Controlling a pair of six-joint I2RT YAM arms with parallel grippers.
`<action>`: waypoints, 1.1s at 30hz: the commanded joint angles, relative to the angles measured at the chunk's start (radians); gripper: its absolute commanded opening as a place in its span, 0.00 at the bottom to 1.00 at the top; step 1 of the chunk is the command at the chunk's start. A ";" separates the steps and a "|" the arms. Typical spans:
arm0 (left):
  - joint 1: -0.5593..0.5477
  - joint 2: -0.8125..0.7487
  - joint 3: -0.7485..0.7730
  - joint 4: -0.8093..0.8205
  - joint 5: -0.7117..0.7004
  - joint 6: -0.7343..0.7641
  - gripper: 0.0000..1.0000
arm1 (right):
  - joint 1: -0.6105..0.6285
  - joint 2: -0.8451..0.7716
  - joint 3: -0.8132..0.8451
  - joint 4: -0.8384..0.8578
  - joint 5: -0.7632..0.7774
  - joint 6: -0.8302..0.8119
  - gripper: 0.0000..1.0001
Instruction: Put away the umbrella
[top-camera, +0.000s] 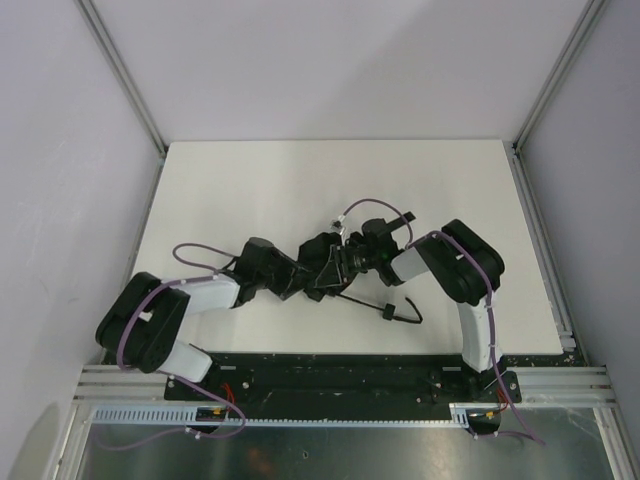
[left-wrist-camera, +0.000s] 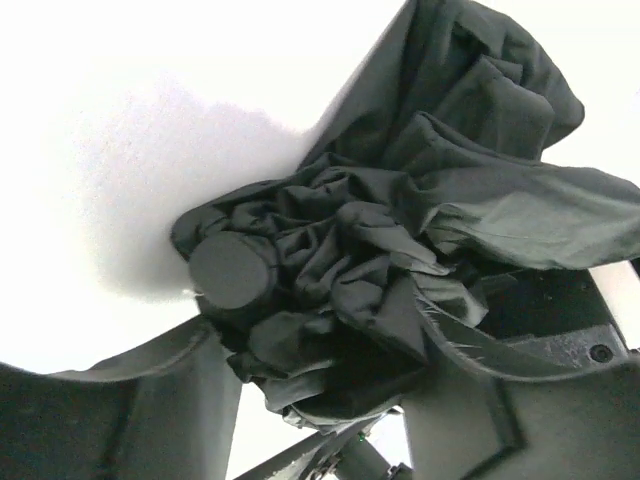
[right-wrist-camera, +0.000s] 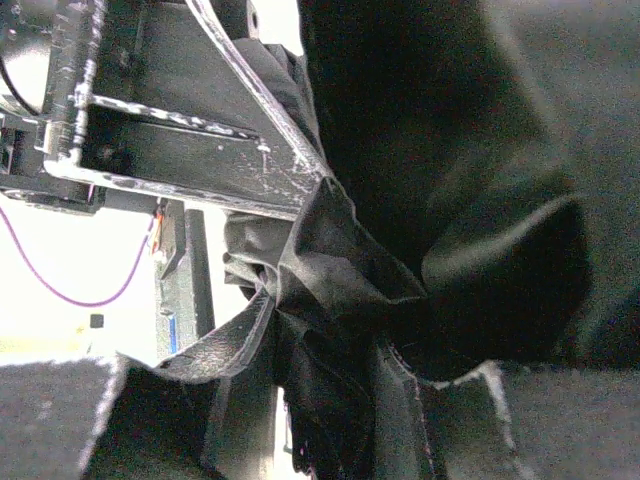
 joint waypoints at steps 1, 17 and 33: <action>-0.004 0.097 -0.038 0.011 -0.131 0.058 0.46 | 0.028 0.049 -0.043 -0.303 0.048 -0.048 0.00; -0.018 0.025 -0.058 -0.104 -0.106 0.007 0.00 | 0.209 -0.370 0.092 -0.684 0.575 -0.351 0.78; -0.021 -0.013 -0.006 -0.204 -0.040 -0.062 0.00 | 0.549 -0.205 0.123 -0.540 1.461 -0.505 0.77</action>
